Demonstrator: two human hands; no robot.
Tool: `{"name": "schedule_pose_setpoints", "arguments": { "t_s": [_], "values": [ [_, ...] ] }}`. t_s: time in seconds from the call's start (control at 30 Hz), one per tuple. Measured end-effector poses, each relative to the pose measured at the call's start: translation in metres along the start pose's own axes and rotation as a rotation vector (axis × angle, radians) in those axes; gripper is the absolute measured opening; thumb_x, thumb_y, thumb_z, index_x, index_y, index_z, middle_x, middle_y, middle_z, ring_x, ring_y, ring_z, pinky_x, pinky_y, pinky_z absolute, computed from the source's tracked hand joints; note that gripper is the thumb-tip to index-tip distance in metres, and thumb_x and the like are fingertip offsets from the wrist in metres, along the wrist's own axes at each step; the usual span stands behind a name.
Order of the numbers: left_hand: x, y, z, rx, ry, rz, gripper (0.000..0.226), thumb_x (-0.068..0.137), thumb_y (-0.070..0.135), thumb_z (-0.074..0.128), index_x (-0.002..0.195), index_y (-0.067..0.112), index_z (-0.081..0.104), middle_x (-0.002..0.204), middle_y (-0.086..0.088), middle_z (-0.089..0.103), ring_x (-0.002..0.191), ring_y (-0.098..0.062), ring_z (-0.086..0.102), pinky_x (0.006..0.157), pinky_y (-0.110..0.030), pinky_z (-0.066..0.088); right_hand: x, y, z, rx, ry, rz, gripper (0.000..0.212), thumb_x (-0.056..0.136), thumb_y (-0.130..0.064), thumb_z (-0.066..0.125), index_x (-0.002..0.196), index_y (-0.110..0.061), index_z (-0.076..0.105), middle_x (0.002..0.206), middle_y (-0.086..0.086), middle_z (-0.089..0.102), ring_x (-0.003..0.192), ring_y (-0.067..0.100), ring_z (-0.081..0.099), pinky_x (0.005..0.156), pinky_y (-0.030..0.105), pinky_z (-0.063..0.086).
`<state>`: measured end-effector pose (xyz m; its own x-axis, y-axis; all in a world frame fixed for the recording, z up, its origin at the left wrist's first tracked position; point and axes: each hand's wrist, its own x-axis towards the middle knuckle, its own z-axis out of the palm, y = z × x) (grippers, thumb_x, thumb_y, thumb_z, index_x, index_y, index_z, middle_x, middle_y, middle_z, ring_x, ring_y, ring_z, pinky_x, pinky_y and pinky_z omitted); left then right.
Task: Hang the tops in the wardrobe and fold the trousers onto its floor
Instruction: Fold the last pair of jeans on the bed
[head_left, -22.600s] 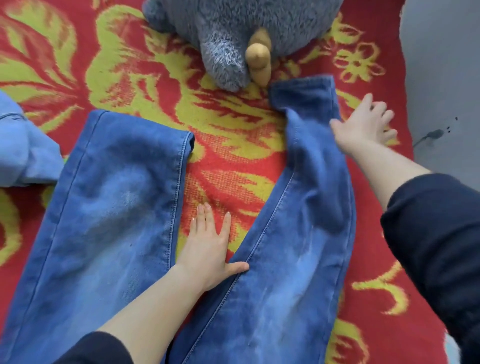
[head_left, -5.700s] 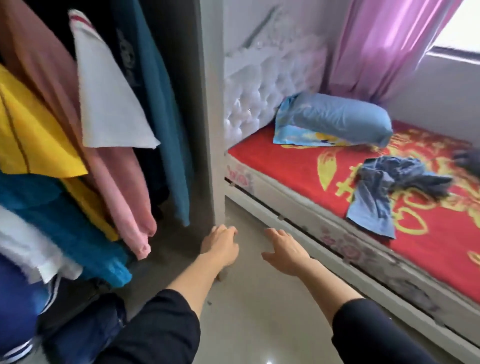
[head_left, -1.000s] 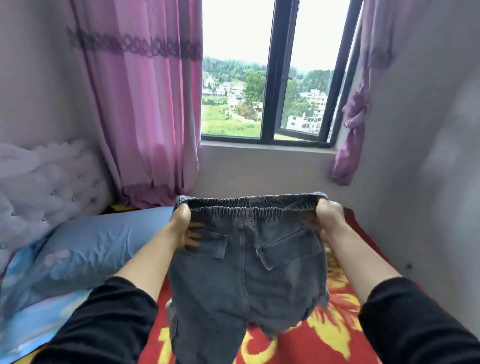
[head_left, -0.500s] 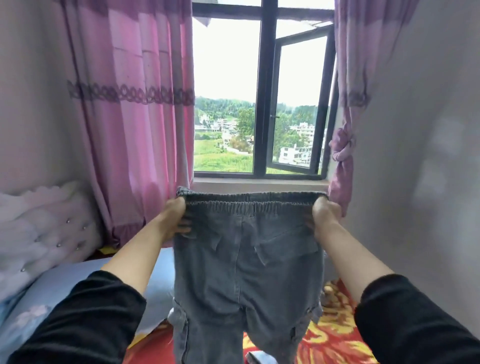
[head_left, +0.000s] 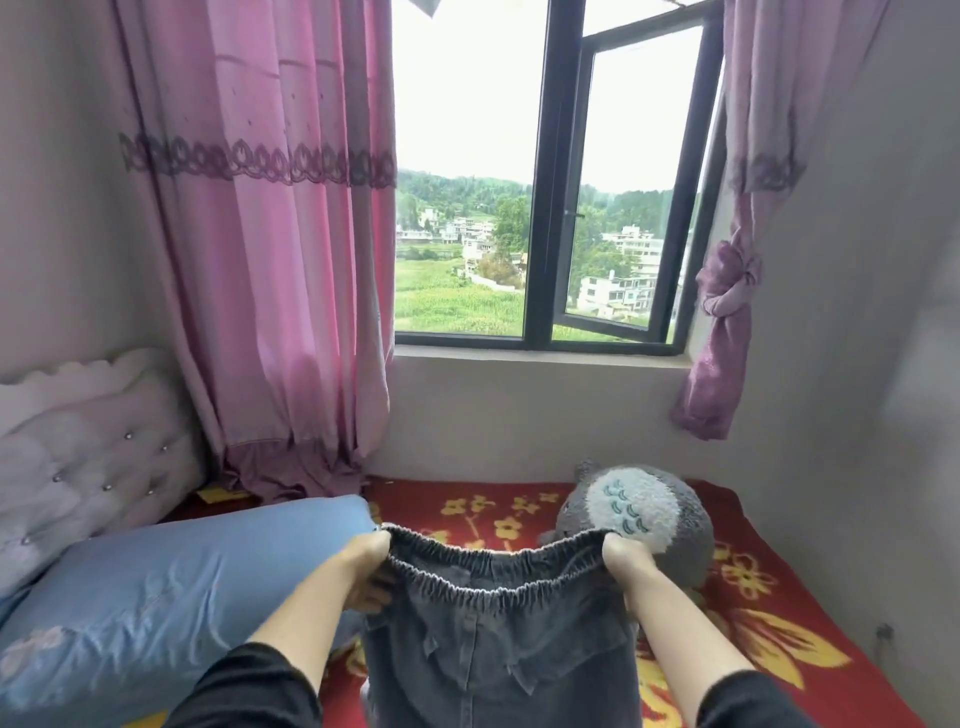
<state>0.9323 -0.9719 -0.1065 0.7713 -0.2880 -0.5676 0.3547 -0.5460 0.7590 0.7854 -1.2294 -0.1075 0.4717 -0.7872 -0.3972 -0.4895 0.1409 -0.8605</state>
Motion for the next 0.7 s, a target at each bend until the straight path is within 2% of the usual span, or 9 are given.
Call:
{"name": "schedule_pose_setpoints", "arguments": {
  "t_s": [0.1,0.2,0.27,0.3,0.37,0.47,0.53,0.63,0.7],
  "values": [
    [0.016,0.021,0.007,-0.246,-0.033,0.008,0.046,0.100,0.038,0.032,0.111,-0.001,0.054,0.116,-0.022,0.059,0.096,-0.036,0.055,0.086,-0.042,0.047,0.015,-0.018,0.003,0.029,-0.052,-0.024,0.047,0.098,-0.023,0.035,0.137,0.002,0.044,0.141,0.018,0.047,0.125,0.034,0.047,0.104,0.042,0.038],
    [0.014,0.058,0.007,-0.379,-0.066,0.117,0.040,0.099,0.038,0.033,0.102,0.006,0.057,0.095,-0.018,0.065,0.083,-0.030,0.059,0.070,-0.030,0.049,0.029,-0.054,0.006,0.079,-0.126,-0.121,0.048,0.096,-0.031,0.040,0.132,-0.001,0.051,0.134,0.018,0.054,0.120,0.034,0.054,0.102,0.050,0.044],
    [0.003,0.092,0.002,-0.549,-0.149,0.249,0.032,0.098,0.032,0.036,0.086,0.013,0.059,0.075,-0.010,0.067,0.063,-0.021,0.064,0.050,-0.018,0.049,0.033,-0.090,0.003,0.123,-0.129,-0.234,0.049,0.097,-0.036,0.042,0.133,-0.004,0.051,0.135,0.016,0.054,0.118,0.032,0.055,0.100,0.046,0.045],
    [-0.004,0.110,-0.002,-0.644,-0.170,0.351,0.031,0.099,0.030,0.035,0.088,0.015,0.060,0.079,-0.008,0.065,0.063,-0.020,0.064,0.047,-0.018,0.049,0.030,-0.112,-0.001,0.168,-0.125,-0.312,0.046,0.098,-0.038,0.043,0.131,-0.007,0.053,0.132,0.014,0.057,0.112,0.029,0.058,0.096,0.041,0.047],
    [-0.019,0.145,-0.014,-0.785,-0.202,0.611,0.037,0.103,0.030,0.030,0.098,0.013,0.062,0.086,-0.007,0.066,0.070,-0.018,0.064,0.050,-0.021,0.052,0.021,-0.157,-0.014,0.258,-0.120,-0.510,0.037,0.099,-0.040,0.045,0.126,-0.016,0.053,0.128,0.009,0.057,0.104,0.021,0.059,0.095,0.039,0.046],
    [-0.049,0.187,-0.035,-0.967,-0.271,0.903,0.043,0.102,0.020,0.033,0.082,0.016,0.070,0.072,-0.003,0.067,0.058,-0.013,0.062,0.046,-0.019,0.047,0.000,-0.202,-0.035,0.342,-0.009,-0.865,0.040,0.102,-0.038,0.041,0.135,-0.018,0.046,0.141,0.004,0.046,0.128,0.021,0.046,0.110,0.039,0.035],
    [-0.064,0.201,-0.047,-1.049,-0.276,0.972,0.037,0.098,0.014,0.035,0.086,0.015,0.070,0.076,-0.004,0.067,0.061,-0.015,0.062,0.048,-0.022,0.048,-0.016,-0.208,-0.044,0.299,0.109,-0.979,0.049,0.101,-0.042,0.034,0.141,-0.015,0.042,0.137,0.005,0.047,0.122,0.020,0.046,0.102,0.029,0.034],
    [-0.067,0.192,-0.051,-1.128,-0.216,0.941,0.030,0.097,0.015,0.032,0.104,0.012,0.061,0.096,-0.008,0.063,0.084,-0.021,0.058,0.067,-0.030,0.043,-0.032,-0.190,-0.043,0.210,0.158,-0.999,0.048,0.103,-0.038,0.031,0.141,-0.011,0.041,0.128,0.008,0.049,0.112,0.022,0.047,0.086,0.029,0.036],
    [-0.063,0.164,-0.045,-1.085,-0.178,0.880,0.033,0.098,0.016,0.030,0.110,0.012,0.060,0.107,-0.010,0.061,0.093,-0.023,0.055,0.075,-0.031,0.039,-0.038,-0.161,-0.038,0.213,0.110,-0.940,0.047,0.103,-0.039,0.031,0.142,-0.016,0.039,0.133,0.005,0.048,0.113,0.020,0.045,0.090,0.030,0.038]
  ]
}}
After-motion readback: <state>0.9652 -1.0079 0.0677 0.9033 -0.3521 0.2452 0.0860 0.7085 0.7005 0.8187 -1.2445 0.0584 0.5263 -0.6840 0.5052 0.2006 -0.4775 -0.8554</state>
